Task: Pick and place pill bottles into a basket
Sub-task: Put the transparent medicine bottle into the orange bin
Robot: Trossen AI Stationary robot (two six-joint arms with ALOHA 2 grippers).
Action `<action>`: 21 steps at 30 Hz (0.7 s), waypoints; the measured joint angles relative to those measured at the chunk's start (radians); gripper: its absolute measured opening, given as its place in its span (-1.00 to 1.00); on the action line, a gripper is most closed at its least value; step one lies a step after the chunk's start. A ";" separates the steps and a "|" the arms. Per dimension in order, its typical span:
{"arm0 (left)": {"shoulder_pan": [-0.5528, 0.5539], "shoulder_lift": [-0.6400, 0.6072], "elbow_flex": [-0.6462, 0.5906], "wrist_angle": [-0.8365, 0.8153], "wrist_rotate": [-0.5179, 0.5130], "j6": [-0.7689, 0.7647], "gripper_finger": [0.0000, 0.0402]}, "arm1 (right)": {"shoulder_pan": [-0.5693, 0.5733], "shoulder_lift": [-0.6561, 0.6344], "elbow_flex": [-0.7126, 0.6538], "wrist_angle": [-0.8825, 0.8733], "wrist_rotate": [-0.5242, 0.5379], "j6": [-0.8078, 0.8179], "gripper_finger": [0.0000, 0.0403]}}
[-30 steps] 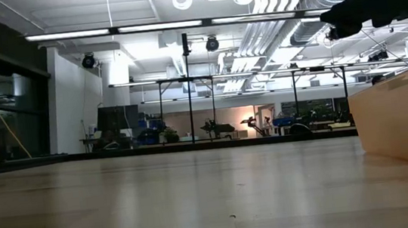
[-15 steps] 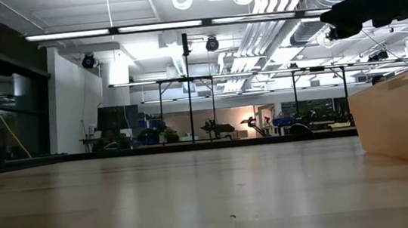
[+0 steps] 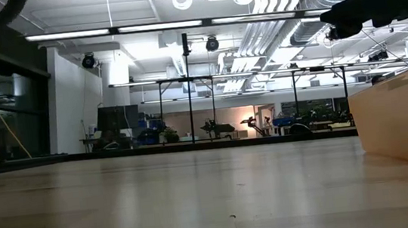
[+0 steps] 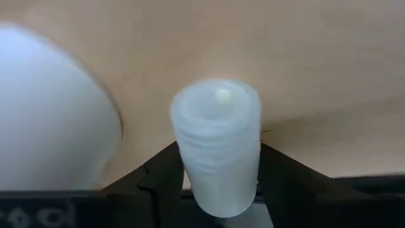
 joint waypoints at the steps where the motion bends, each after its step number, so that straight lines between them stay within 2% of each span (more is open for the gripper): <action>1: -0.002 -0.002 0.000 0.002 -0.028 0.045 0.07 | 0.000 0.000 0.000 0.000 0.000 0.000 -0.30; 3: -0.004 -0.004 0.000 0.002 -0.067 0.101 -0.02 | 0.000 0.000 0.000 0.000 0.000 0.004 -0.29; 6: 0.007 -0.004 0.000 -0.008 -0.068 0.174 -0.14 | 0.000 0.000 0.000 0.000 0.000 0.017 -0.30; 13: 0.029 -0.013 0.010 -0.055 -0.134 0.353 -0.13 | 0.000 0.000 0.000 0.000 -0.004 0.033 -0.29; 21: 0.106 -0.073 0.081 -0.083 -0.406 0.571 -0.15 | 0.000 0.000 0.000 -0.001 -0.004 0.084 -0.29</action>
